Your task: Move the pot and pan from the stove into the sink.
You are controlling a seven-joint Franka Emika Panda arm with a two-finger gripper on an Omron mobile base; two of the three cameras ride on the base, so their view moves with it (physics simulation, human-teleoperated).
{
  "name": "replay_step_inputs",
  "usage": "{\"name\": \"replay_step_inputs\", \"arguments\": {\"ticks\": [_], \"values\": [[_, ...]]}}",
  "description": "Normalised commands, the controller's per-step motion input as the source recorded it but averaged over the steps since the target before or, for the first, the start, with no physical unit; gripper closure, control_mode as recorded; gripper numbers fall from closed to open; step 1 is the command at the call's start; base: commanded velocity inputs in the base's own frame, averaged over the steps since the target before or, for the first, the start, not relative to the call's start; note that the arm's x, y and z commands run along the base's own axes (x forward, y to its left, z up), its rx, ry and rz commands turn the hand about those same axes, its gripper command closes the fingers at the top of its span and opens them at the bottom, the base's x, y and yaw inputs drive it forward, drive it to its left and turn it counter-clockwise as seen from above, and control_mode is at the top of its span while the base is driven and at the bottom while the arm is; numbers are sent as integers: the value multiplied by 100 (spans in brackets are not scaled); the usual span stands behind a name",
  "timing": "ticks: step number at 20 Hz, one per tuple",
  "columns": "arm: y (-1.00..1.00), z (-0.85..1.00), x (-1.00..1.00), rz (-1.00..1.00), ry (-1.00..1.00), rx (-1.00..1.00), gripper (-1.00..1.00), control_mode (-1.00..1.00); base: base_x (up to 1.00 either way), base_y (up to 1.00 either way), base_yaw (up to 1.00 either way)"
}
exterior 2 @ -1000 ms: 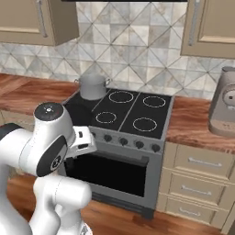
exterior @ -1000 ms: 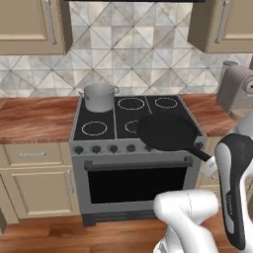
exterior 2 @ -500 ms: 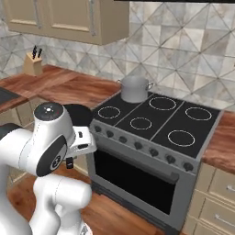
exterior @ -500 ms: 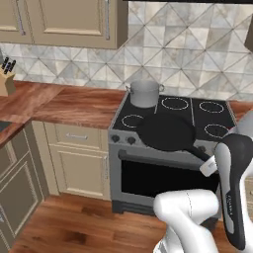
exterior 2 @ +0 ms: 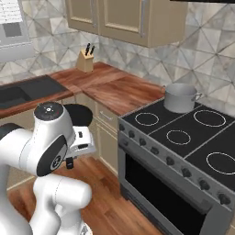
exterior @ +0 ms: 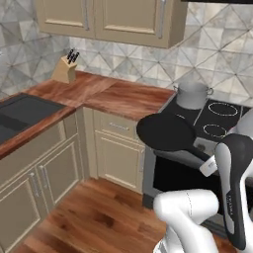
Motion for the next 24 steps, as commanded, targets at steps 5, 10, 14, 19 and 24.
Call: {"name": "replay_step_inputs", "arguments": {"ticks": [5,10,14,19,24], "values": [[0,0,0,0,0,0,100,100,-5,0,50],[0,0,0,0,0,0,100,100,-4,0,50],[0,0,0,0,0,0,100,100,0,0,48],[0,0,0,0,0,0,100,100,0,0,47],[0,0,0,0,0,0,100,100,3,0,43]]}}
